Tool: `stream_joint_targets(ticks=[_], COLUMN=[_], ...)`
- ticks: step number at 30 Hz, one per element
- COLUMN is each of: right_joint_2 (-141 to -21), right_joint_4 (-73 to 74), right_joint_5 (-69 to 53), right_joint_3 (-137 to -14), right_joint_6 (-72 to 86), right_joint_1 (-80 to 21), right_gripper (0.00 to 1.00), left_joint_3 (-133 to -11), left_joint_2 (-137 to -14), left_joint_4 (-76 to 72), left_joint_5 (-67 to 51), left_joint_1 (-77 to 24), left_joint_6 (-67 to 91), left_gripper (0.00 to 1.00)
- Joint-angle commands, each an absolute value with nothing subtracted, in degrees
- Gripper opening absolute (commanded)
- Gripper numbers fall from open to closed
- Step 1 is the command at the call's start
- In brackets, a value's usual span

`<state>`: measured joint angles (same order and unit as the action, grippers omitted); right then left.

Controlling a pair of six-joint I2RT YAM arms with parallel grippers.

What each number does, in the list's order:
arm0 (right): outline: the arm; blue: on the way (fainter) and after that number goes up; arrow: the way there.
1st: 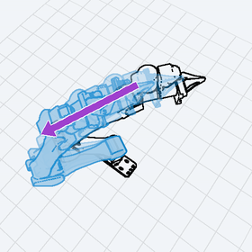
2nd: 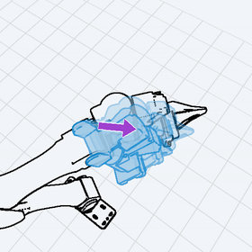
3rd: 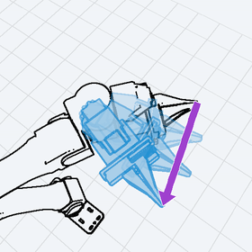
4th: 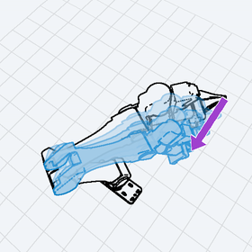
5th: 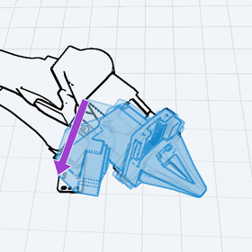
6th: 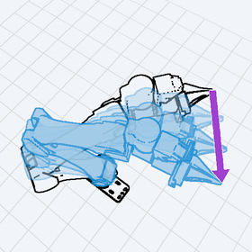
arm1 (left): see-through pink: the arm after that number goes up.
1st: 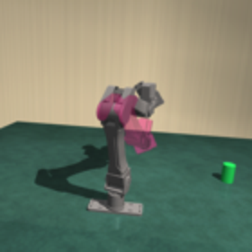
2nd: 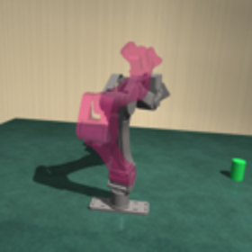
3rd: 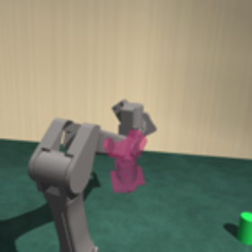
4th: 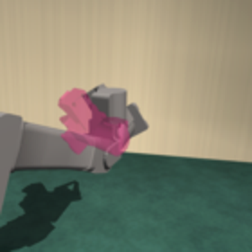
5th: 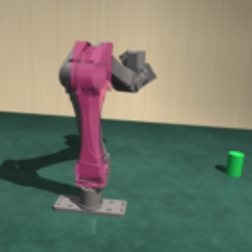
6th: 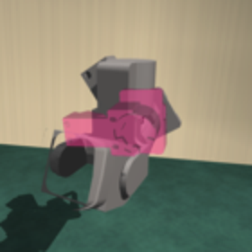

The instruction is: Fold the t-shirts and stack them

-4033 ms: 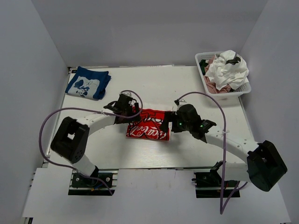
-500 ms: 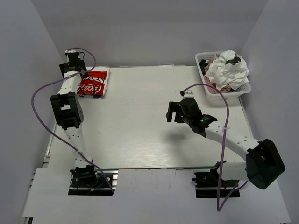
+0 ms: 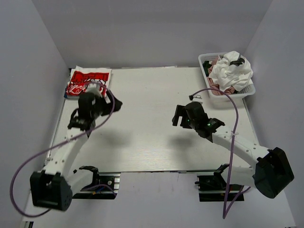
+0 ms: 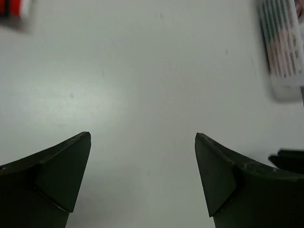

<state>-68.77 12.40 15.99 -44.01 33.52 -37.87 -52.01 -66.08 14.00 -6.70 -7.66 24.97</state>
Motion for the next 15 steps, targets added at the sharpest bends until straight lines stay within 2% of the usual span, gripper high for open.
stream_joint_targets(ticks=[1, 6, 8, 15], right_joint_2=[-66.4, -64.2, -63.5, -60.3], right_joint_4=[14.0, 10.1, 8.7, 7.3], right_joint_5=[18.5, 15.9, 15.3, 18.2], right_joint_3=[-41.1, -36.9, -35.0, -33.3], right_joint_6=[36.9, 38.5, 38.6, 39.3], right_joint_1=[-37.6, -37.9, -37.9, -37.7], right_gripper=[0.90, 0.90, 0.90, 0.90], left_joint_3=[-37.3, -27.9, -27.1, -26.1], left_joint_2=[-55.1, -38.9, -37.0, -36.5], left_joint_4=[8.8, 15.5, 17.1, 14.3], left_joint_5=[-13.4, -12.0, -8.8, -11.4], left_joint_1=[-9.7, -11.1, -11.6, -12.1], left_joint_6=[33.5, 35.5, 36.3, 36.3], left_gripper=[1.00, 1.00, 1.00, 1.00])
